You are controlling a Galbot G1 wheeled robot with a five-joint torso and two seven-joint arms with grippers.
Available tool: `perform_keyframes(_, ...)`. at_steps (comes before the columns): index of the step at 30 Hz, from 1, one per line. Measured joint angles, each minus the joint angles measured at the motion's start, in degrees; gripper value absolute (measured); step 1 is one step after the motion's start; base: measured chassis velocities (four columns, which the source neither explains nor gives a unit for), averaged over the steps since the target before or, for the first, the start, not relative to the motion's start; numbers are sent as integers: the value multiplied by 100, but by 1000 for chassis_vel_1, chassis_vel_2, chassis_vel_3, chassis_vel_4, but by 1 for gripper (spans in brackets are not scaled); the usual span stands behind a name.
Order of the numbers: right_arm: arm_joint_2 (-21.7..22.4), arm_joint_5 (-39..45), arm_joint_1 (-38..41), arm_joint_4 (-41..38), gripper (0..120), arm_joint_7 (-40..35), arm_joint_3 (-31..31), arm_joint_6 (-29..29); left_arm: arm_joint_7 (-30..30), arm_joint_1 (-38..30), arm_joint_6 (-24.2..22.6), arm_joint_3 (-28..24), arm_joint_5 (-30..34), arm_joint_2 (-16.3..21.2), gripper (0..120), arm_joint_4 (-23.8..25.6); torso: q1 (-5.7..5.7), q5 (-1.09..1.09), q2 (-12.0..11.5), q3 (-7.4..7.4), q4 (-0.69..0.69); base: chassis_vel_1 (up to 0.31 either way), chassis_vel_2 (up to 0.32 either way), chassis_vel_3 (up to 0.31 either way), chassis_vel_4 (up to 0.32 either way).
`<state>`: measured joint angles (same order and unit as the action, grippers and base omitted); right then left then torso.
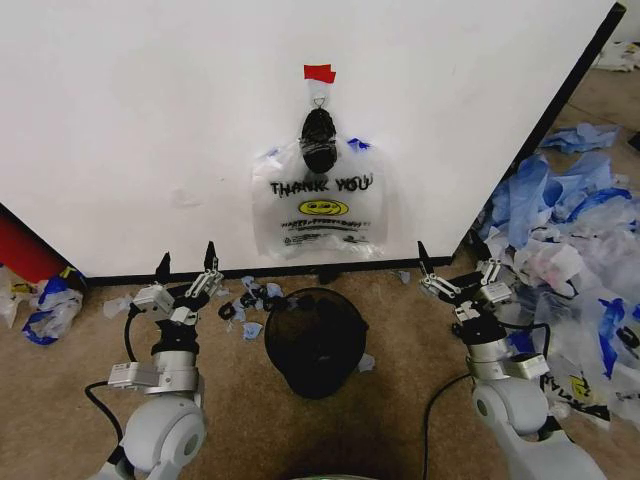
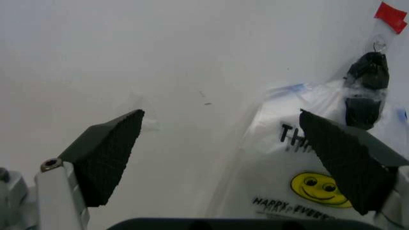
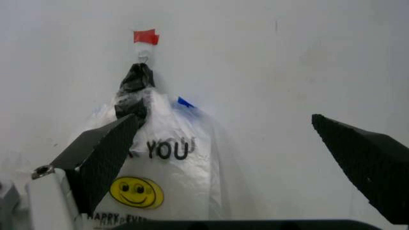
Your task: Pick up the garbage bag from the wall and place it over the trash bin.
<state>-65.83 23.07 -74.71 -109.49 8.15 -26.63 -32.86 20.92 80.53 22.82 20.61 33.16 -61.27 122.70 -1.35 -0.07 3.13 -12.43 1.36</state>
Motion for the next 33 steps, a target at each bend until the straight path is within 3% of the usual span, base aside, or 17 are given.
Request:
perform_keyframes(6,-13,273,85,-19,100,93,182,53,-4,35,5,19,12,-3,97,29,0,1,0,0,0,0,0,0,0)
perform_keyframes(13,39,1276,507,-3,100,309,659,303,-34,92,26,27,-8,-127,97,-17,0,-1,0,0,1,0,0,0,0)
perform_keyframes(15,51,1703,661,-24,100,385,848,450,-40,116,31,46,-17,-159,96,-31,0,1,0,0,0,0,0,0,0)
perform_keyframes(19,62,3354,1242,-43,100,630,1467,1009,-63,315,75,144,-86,-273,96,-38,0,2,0,0,-1,0,0,0,0)
perform_keyframes(27,-65,4790,2075,409,100,837,2003,1510,-84,560,122,290,-156,-424,95,49,0,1,0,0,0,0,0,0,0)
perform_keyframes(33,-441,5722,2996,1232,100,1089,2398,1790,-73,772,144,449,-207,-529,94,133,-1,0,0,-1,-1,0,0,0,0)
